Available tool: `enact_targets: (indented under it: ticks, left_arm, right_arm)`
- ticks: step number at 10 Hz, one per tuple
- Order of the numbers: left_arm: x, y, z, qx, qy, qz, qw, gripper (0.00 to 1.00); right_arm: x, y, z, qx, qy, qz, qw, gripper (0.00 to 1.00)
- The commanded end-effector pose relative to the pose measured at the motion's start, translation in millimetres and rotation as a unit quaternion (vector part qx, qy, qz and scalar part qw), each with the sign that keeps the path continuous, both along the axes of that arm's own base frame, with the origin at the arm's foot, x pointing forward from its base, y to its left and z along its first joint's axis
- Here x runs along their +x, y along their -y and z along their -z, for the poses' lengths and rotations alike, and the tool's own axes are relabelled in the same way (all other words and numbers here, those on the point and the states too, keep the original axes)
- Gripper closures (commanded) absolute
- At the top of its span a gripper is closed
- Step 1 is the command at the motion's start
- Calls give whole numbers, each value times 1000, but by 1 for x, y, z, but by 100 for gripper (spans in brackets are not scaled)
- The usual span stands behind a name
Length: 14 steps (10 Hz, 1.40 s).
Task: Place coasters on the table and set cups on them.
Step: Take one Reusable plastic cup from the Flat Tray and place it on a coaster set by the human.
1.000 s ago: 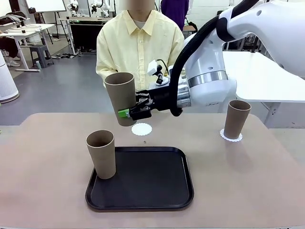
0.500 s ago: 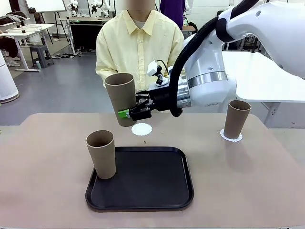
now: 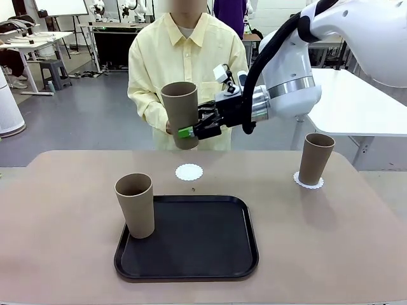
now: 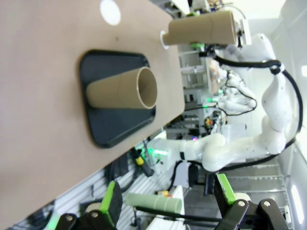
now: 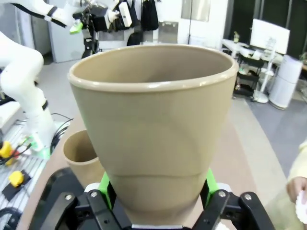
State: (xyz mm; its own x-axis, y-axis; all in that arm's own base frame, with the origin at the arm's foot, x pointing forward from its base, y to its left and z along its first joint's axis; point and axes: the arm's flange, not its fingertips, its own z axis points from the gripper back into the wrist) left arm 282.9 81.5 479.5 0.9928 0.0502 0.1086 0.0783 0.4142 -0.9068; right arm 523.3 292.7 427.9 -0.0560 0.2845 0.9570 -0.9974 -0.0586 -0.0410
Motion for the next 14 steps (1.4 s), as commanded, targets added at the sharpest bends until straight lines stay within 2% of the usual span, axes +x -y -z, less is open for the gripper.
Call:
enact_targets:
  ticks: [1, 3, 5, 8, 9, 10, 14]
  left_arm:
    - [-1, -1, -1, -4, 5, 1, 1000, 0]
    - [-1, -1, -1, -4, 5, 1, 1000, 0]
    - [-1, -1, -1, -4, 5, 1, 1000, 0]
    - [-1, -1, -1, -4, 5, 1, 1000, 0]
    - [-1, -1, -1, -4, 5, 1, 1000, 0]
    - [-1, -1, -1, -4, 5, 1, 1000, 0]
    - [-1, -1, -1, -4, 5, 1, 1000, 0]
  right_arm:
    - [46, -4, -3, -3, -11, 4, 1000, 19]
    - [85, 3, -2, -10, -4, 27, 1000, 19]
    - [113, 5, 5, -6, -16, 36, 999, 19]
    - [123, 11, 8, -4, -30, 34, 999, 19]
    - [116, 10, 7, -31, -35, 21, 999, 19]
    - [116, 11, 13, 5, -17, 42, 999, 19]
    - [115, 11, 14, -6, -21, 37, 999, 19]
